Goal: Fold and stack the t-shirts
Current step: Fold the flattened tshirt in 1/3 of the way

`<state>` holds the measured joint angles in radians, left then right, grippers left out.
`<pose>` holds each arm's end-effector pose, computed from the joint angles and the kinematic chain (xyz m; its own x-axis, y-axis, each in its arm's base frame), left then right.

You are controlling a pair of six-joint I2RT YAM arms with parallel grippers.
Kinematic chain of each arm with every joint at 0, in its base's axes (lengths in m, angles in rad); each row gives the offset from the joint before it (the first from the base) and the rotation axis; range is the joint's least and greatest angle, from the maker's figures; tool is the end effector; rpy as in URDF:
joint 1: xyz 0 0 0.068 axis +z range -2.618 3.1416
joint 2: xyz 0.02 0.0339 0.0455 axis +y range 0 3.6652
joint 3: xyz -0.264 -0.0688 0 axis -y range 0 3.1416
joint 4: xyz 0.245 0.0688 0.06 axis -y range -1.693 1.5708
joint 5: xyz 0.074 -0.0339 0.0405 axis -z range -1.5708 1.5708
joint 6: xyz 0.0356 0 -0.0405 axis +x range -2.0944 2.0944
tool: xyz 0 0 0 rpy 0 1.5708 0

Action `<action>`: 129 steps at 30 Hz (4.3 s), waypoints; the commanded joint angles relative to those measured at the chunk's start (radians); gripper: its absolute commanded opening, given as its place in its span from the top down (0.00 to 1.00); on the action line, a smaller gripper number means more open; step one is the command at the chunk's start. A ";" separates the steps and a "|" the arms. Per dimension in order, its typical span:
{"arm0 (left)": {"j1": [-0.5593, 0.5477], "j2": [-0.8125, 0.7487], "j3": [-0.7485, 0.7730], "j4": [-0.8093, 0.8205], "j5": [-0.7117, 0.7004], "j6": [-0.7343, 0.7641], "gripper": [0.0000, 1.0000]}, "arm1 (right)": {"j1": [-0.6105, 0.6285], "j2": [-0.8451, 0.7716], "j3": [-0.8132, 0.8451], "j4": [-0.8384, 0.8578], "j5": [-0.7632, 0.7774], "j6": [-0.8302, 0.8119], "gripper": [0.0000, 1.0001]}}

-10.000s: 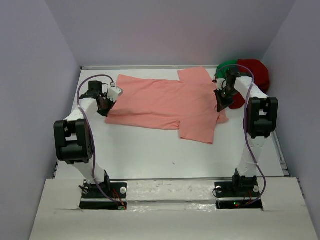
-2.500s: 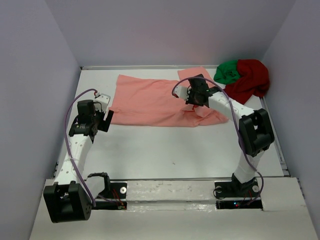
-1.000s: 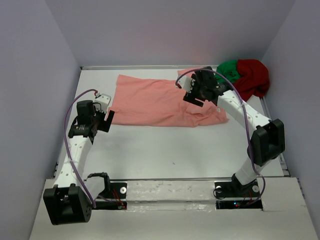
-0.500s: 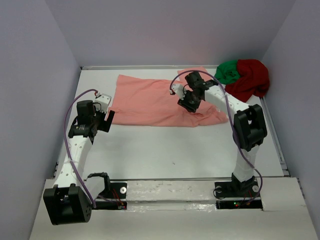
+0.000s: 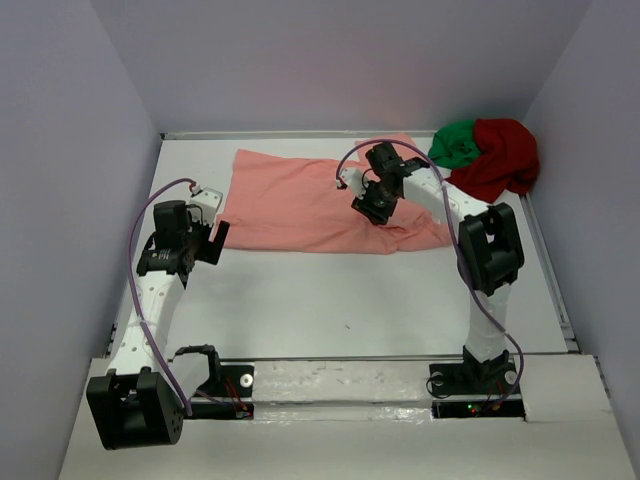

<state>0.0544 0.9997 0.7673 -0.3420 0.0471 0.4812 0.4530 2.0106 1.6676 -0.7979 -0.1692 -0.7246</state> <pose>0.2213 0.0104 0.2780 -0.4878 0.4365 -0.7560 0.2379 0.8997 0.3659 0.3829 0.1931 0.2273 -0.2842 -0.8650 -0.4135 -0.9120 0.3769 -0.1616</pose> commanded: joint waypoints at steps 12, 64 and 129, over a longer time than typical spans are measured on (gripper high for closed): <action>0.005 -0.006 -0.010 0.001 -0.006 0.002 0.01 | 0.003 0.030 0.017 -0.001 -0.018 0.010 0.57; 0.005 -0.053 -0.034 0.005 0.008 0.008 0.01 | -0.043 0.004 0.098 0.037 0.089 -0.013 1.00; 0.007 -0.049 -0.026 -0.003 0.022 0.008 0.01 | -0.043 0.037 0.055 0.000 0.161 0.014 1.00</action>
<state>0.0544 0.9699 0.7444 -0.3492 0.0525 0.4820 0.4168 2.1193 1.7241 -0.8536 -0.1287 -0.7029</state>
